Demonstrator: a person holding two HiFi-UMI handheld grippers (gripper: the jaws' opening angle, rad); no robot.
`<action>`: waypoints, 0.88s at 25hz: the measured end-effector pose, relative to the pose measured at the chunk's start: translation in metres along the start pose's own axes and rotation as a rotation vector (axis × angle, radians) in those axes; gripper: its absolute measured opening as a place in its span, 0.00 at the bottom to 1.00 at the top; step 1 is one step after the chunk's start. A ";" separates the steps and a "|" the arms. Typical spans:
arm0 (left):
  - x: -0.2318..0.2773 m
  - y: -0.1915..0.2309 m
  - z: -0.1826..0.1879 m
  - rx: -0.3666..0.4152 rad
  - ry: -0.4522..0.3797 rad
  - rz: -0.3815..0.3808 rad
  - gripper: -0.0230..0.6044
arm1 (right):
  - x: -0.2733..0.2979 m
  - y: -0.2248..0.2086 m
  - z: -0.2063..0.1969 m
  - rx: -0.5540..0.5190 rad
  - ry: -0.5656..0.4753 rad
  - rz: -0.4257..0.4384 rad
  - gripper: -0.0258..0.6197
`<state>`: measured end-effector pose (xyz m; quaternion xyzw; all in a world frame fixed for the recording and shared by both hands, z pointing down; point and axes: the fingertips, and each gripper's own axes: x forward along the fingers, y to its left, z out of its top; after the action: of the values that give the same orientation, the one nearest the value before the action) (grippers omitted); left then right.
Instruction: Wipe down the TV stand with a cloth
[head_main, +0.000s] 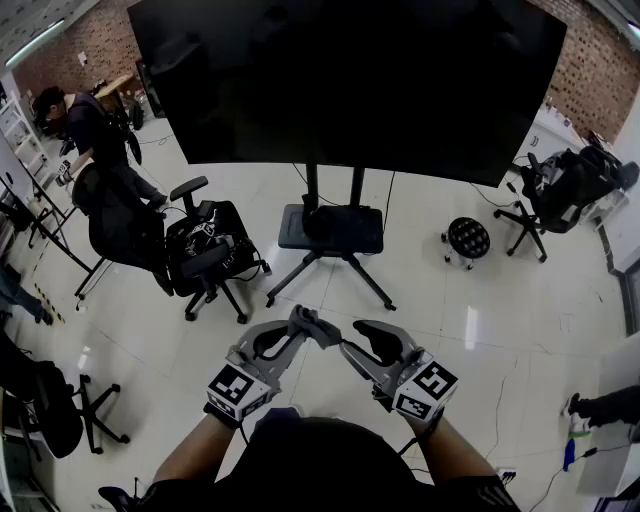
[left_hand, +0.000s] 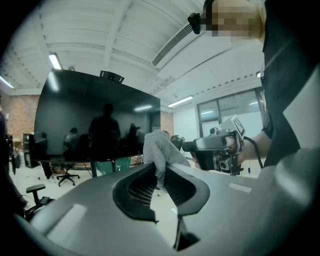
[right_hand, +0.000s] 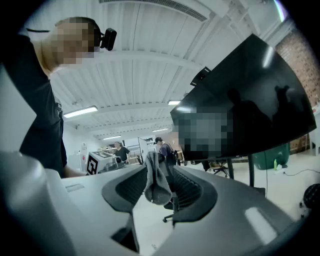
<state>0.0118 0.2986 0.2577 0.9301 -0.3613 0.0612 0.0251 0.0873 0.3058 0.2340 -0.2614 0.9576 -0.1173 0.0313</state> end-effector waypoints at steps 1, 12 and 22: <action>0.004 0.000 -0.002 -0.001 -0.003 -0.004 0.12 | 0.006 0.000 0.001 -0.002 -0.001 0.016 0.30; 0.028 0.028 -0.016 0.083 0.029 -0.106 0.14 | 0.087 -0.016 -0.025 0.057 0.098 0.108 0.35; 0.039 0.114 -0.043 0.067 0.053 -0.231 0.27 | 0.163 -0.062 -0.043 0.139 0.132 -0.009 0.09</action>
<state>-0.0400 0.1923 0.3054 0.9639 -0.2488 0.0945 0.0104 -0.0281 0.1801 0.2907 -0.2544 0.9460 -0.2006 -0.0143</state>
